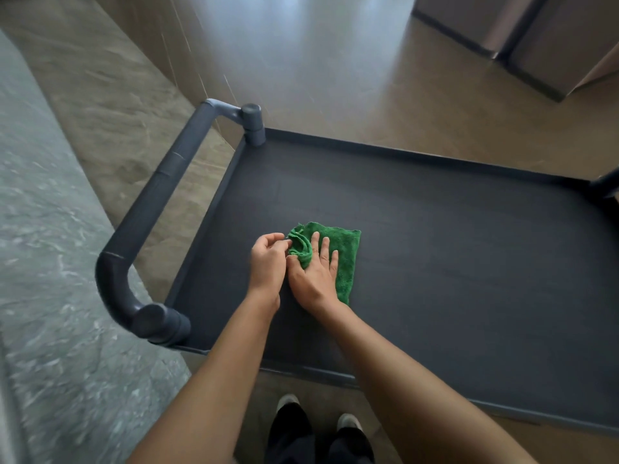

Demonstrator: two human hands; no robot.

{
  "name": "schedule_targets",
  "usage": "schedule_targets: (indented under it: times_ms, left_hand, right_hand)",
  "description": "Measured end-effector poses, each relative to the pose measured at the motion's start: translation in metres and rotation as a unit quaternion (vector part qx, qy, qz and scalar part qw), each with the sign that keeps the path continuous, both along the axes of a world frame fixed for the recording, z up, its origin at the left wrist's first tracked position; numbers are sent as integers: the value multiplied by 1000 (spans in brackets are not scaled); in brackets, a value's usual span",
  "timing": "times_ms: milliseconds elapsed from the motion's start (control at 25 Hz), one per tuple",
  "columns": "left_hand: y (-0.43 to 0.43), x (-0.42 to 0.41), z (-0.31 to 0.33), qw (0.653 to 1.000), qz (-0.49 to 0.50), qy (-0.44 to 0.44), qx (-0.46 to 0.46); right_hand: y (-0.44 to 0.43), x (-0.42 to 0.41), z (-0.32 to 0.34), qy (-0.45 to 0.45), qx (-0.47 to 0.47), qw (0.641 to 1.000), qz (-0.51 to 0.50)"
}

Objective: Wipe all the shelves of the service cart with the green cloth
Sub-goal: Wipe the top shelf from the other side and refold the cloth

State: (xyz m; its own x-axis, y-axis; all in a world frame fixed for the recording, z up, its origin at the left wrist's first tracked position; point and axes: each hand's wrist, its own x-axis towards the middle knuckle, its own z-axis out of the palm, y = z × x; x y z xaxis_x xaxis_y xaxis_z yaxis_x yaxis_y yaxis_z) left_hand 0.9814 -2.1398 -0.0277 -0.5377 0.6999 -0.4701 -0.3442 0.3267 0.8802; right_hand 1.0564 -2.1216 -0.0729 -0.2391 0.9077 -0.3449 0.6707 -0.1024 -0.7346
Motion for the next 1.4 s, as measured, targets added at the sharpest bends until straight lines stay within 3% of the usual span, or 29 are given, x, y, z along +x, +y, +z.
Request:
schedule_targets:
  times_ms: [320,480,560,640,720,800,960,1160,1400]
  left_hand:
    - [-8,-50,4,993,68,98,9]
    - [-11,-65,5,984,96,147,9]
    - [-12,-68,7,983,106,148,28]
    - [-12,-67,9,983,107,140,52]
    - [-11,-63,11,984,96,130,76]
    - [-9,-54,14,985,70,120,99]
    - [-2,-28,20,985,35,100,132]
    - [3,31,24,985,1,101,138]
    - [1,139,28,983,-35,104,146]
  right_hand:
    - [-2,-71,3,48,-23,997,64]
    - [2,-97,8,30,-51,990,127]
    - [1,-104,18,121,-101,983,99]
    - [-1,-102,26,277,-178,944,25]
    - [1,-93,34,410,-263,870,-72]
    - [7,-81,38,481,-313,809,-127]
    - [16,-47,48,568,-309,741,-181]
    - [19,20,57,607,-281,718,-194]
    - [13,135,56,607,-242,724,-221]
